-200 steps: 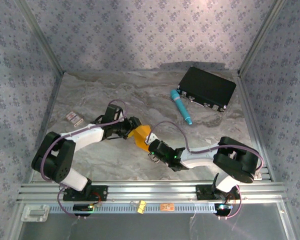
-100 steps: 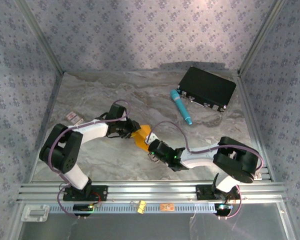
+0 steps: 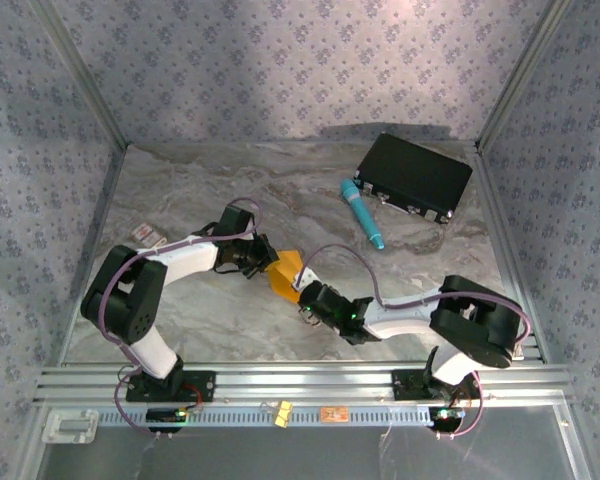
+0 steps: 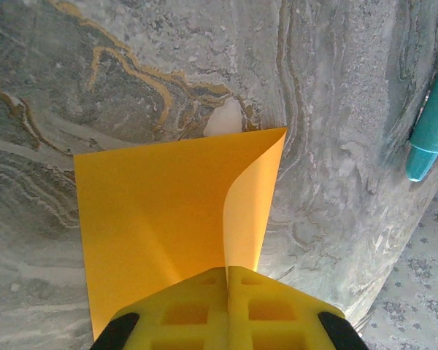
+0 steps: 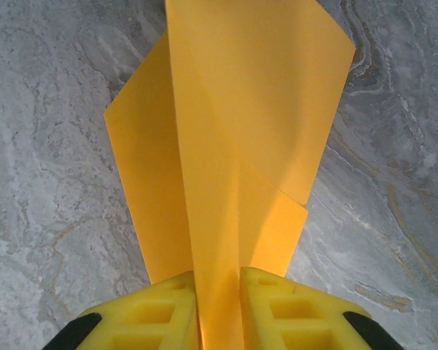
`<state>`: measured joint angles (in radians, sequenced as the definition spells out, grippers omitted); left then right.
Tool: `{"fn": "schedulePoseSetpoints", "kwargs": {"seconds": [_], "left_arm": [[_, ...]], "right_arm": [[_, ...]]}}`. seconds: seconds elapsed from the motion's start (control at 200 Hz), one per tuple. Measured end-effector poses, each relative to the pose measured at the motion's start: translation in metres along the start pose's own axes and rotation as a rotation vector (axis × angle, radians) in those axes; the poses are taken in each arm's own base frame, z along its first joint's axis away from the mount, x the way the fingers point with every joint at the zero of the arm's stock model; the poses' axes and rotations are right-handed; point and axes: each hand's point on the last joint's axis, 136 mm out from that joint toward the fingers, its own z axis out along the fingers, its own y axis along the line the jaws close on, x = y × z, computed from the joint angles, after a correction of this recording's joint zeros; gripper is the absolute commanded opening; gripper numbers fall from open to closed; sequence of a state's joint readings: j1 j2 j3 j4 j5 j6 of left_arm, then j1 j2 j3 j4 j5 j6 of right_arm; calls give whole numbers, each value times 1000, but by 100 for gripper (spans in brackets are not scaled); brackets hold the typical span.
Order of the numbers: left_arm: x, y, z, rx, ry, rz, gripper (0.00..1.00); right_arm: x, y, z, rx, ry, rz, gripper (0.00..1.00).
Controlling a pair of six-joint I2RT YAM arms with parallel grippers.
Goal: Fold a paper plane with a square sheet of paper (pick it up from the middle)
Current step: Fourth fold the wing at the center of the table.
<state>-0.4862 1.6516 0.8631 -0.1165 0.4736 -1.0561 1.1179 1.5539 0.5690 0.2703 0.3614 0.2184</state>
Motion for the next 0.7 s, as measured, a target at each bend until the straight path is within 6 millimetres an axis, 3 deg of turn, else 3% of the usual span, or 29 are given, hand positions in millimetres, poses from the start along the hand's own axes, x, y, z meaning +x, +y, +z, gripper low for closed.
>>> {"fn": "schedulePoseSetpoints", "kwargs": {"seconds": [0.27,0.345,0.51,0.7], "left_arm": [[1,2,0,-10,2,-4,3],[1,2,0,-9,2,-4,12],[-1,-1,-9,-3,-32,18,49],[-6,-11,-34,13,-115,58,61]], "right_arm": [[1,3,0,-16,5,0,14],[2,4,0,-24,6,2,12],[4,6,2,-41,18,9,11],[10,9,9,-67,41,50,11]]}}
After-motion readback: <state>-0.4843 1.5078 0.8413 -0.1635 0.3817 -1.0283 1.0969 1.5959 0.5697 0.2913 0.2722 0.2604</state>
